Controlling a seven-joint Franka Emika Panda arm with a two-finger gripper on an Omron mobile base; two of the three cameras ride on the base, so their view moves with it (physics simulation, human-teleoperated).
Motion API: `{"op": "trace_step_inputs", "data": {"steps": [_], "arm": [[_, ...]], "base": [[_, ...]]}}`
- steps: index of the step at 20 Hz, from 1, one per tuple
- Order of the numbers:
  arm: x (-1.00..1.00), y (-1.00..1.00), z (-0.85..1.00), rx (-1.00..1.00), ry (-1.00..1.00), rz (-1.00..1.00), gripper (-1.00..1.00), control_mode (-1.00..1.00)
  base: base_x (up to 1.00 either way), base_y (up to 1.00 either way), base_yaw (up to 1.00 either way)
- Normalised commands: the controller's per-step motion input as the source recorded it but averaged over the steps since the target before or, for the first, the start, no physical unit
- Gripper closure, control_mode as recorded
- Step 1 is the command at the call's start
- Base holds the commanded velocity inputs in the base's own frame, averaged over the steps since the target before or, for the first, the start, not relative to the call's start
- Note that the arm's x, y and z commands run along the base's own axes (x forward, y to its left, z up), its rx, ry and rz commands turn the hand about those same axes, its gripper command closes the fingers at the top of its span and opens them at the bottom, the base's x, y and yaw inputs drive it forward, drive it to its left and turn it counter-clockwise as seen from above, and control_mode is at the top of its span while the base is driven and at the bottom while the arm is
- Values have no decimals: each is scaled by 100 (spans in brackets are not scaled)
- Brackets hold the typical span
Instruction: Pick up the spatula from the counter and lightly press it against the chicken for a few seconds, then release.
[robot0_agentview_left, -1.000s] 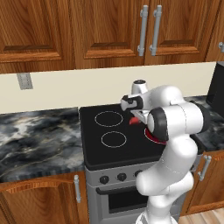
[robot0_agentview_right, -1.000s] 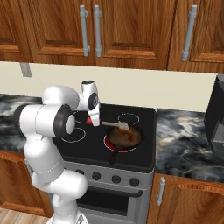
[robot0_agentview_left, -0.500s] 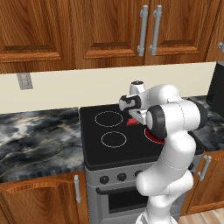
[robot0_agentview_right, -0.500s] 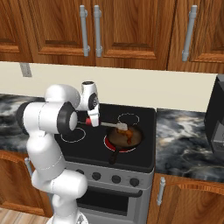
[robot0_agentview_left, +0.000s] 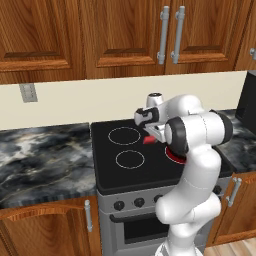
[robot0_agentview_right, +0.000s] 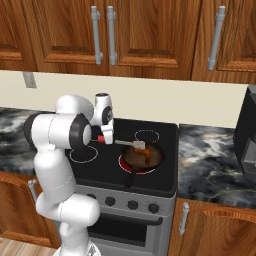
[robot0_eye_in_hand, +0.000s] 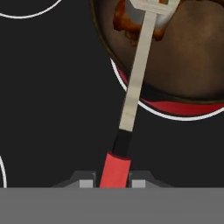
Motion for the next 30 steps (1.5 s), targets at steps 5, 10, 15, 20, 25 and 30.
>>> {"op": "trace_step_inputs", "data": {"steps": [5, 10, 15, 20, 25, 30], "arm": [[0, 0, -27, 3, 4, 0, 100, -100], [-2, 0, -24, 3, 2, 0, 100, -100], [-5, 0, -22, 2, 1, 0, 100, -100], [-6, 0, -20, 2, 1, 0, 100, -100], [-10, 0, -17, 2, 0, 0, 100, -100], [-13, 0, -2, 2, 0, 0, 100, -100]], "base": [[0, 0, 0], [0, 0, 0], [0, 0, 0], [0, 0, 0], [0, 0, 0], [0, 0, 0]]}}
